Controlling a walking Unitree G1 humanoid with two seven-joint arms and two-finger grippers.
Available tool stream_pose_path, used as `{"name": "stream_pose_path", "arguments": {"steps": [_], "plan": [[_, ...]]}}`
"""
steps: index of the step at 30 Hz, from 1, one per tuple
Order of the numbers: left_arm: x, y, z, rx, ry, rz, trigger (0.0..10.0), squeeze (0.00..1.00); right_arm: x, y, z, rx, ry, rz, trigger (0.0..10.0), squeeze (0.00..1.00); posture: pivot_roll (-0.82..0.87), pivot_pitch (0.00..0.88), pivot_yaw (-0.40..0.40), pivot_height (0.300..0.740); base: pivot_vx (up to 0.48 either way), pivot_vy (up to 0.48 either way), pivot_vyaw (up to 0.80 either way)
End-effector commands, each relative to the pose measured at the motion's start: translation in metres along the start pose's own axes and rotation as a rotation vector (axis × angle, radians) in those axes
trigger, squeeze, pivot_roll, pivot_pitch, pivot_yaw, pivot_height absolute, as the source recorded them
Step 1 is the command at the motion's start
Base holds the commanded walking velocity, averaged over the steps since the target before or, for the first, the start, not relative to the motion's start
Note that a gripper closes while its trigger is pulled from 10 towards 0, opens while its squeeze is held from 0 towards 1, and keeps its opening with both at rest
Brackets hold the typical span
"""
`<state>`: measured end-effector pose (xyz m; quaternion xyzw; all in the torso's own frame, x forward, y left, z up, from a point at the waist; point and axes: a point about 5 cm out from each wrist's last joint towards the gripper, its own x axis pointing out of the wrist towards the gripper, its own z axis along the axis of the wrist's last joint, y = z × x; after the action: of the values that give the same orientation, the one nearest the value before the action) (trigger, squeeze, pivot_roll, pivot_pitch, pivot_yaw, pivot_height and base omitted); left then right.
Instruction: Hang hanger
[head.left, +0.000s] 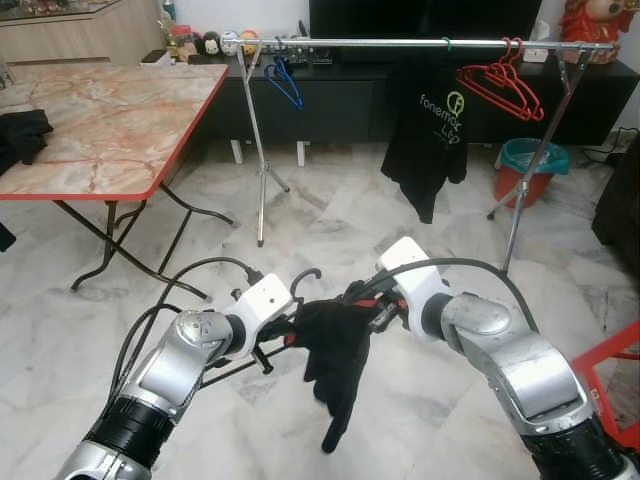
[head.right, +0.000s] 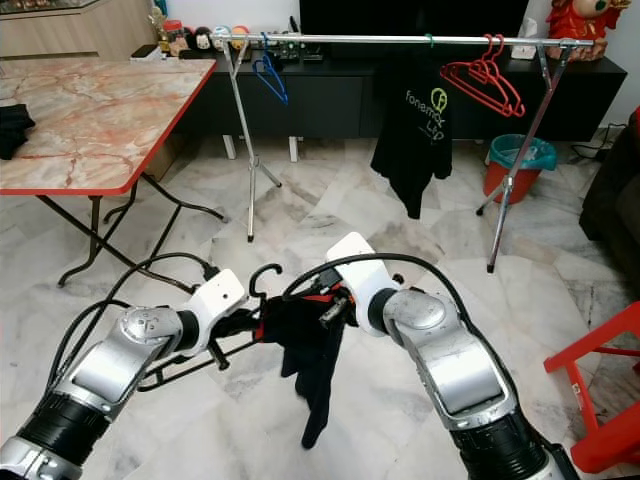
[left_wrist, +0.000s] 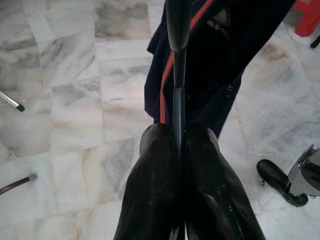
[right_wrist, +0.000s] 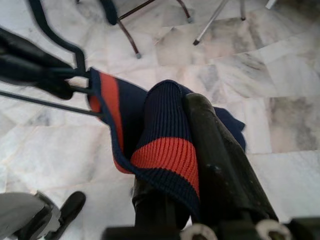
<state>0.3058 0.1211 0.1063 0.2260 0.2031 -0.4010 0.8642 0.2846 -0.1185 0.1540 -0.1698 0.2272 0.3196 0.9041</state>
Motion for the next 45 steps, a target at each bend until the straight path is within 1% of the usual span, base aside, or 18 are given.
{"name": "stream_pose_path", "arguments": {"steps": [1, 3, 5, 7, 11, 14, 17, 19, 23, 24, 25, 27, 31, 34, 37, 39, 42, 45], "plan": [[-0.004, 0.01, 0.008, 0.022, -0.026, 0.061, 10.0, 0.0, -0.004, 0.009, 0.007, -0.019, -0.027, 0.044, 10.0, 0.0, -0.05, 0.0, 0.038, 0.74, 0.0, 0.0, 0.0], [-0.004, 0.013, 0.008, 0.013, -0.025, 0.078, 10.0, 0.0, -0.005, 0.011, 0.007, -0.021, -0.027, 0.055, 10.0, 0.0, -0.06, 0.0, 0.039, 0.74, 0.0, 0.0, 0.0], [-0.004, 0.008, 0.013, -0.02, -0.076, 0.02, 10.0, 0.0, -0.005, 0.012, 0.005, -0.013, -0.031, 0.064, 10.0, 0.0, -0.06, 0.0, 0.04, 0.74, 0.0, 0.0, 0.0], [-0.004, 0.006, 0.014, -0.026, -0.087, 0.004, 10.0, 0.0, -0.005, 0.011, 0.005, -0.014, -0.031, 0.064, 10.0, 0.0, -0.06, 0.0, 0.04, 0.74, 0.0, 0.0, 0.0], [-0.009, -0.008, 0.021, -0.035, -0.153, -0.143, 10.0, 0.0, -0.007, 0.009, 0.006, -0.051, -0.043, 0.058, 10.0, 0.0, -0.06, 0.0, 0.042, 0.74, 0.0, 0.0, 0.0], [-0.012, -0.013, 0.021, -0.034, -0.156, -0.193, 10.0, 0.0, -0.008, 0.012, 0.009, -0.068, -0.064, 0.093, 10.0, 0.0, -0.06, 0.0, 0.04, 0.74, 0.0, 0.0, 0.0], [-0.013, -0.014, 0.021, -0.029, -0.157, -0.207, 10.0, 0.0, -0.009, 0.015, 0.01, -0.087, -0.071, 0.113, 10.0, 0.0, -0.06, 0.0, 0.041, 0.74, 0.0, 0.0, 0.0], [-0.012, -0.013, 0.024, -0.045, -0.18, -0.189, 10.0, 0.0, -0.01, 0.018, 0.011, -0.098, -0.081, 0.146, 10.0, 0.0, -0.06, 0.0, 0.04, 0.74, 0.0, 0.0, 0.0], [-0.013, -0.016, 0.03, -0.069, -0.216, -0.233, 10.0, 0.0, -0.015, 0.022, 0.01, -0.124, -0.085, 0.191, 10.0, 0.0, -0.06, 0.0, 0.041, 0.74, 0.0, 0.0, 0.0], [-0.014, -0.018, 0.03, -0.067, -0.216, -0.25, 10.0, 0.0, -0.016, 0.021, 0.009, -0.138, -0.082, 0.196, 10.0, 0.0, -0.06, 0.0, 0.042, 0.74, 0.0, 0.0, 0.0], [-0.016, -0.021, 0.029, -0.052, -0.209, -0.281, 10.0, 0.0, -0.019, 0.015, 0.006, -0.164, -0.076, 0.181, 10.0, 0.0, -0.06, 0.0, 0.042, 0.74, 0.0, 0.0, 0.0], [-0.018, -0.022, 0.028, -0.05, -0.207, -0.297, 10.0, 0.0, -0.021, 0.008, 0.005, -0.196, -0.071, 0.155, 10.0, 0.0, -0.06, 0.0, 0.043, 0.74, 0.0, 0.0, 0.0], [-0.019, -0.024, 0.028, -0.049, -0.207, -0.317, 10.0, 0.0, -0.024, 0.0, 0.005, -0.244, -0.063, 0.147, 10.0, 0.0, -0.06, 0.0, 0.044, 0.74, 0.0, 0.0, 0.0], [-0.018, -0.024, 0.029, -0.052, -0.21, -0.306, 10.0, 0.0, -0.024, 0.005, 0.007, -0.286, -0.067, 0.226, 10.0, 0.0, -0.06, 0.0, 0.043, 0.74, 0.0, 0.0, 0.0], [-0.017, -0.024, 0.03, -0.054, -0.212, -0.304, 10.0, 0.0, -0.025, 0.007, 0.007, -0.297, -0.071, 0.26, 10.0, 0.0, -0.06, 0.0, 0.043, 0.74, 0.0, 0.0, 0.0], [-0.018, -0.026, 0.032, -0.059, -0.22, -0.323, 10.0, 0.0, -0.027, 0.014, 0.003, -0.332, -0.091, 0.355, 10.0, 0.0, -0.06, 0.0, 0.045, 0.74, 0.0, 0.0, 0.0], [-0.018, -0.027, 0.032, -0.057, -0.22, -0.326, 10.0, 0.0, -0.029, 0.017, 0.002, -0.337, -0.101, 0.393, 10.0, 0.0, -0.06, 0.0, 0.045, 0.74, 0.0, 0.0, 0.0], [-0.019, -0.025, 0.032, -0.061, -0.227, -0.31, 10.0, 0.0, -0.034, 0.026, 0.005, -0.346, -0.154, 0.486, 10.0, 0.0, -0.06, 0.0, 0.045, 0.74, 0.0, 0.0, 0.0]]}}
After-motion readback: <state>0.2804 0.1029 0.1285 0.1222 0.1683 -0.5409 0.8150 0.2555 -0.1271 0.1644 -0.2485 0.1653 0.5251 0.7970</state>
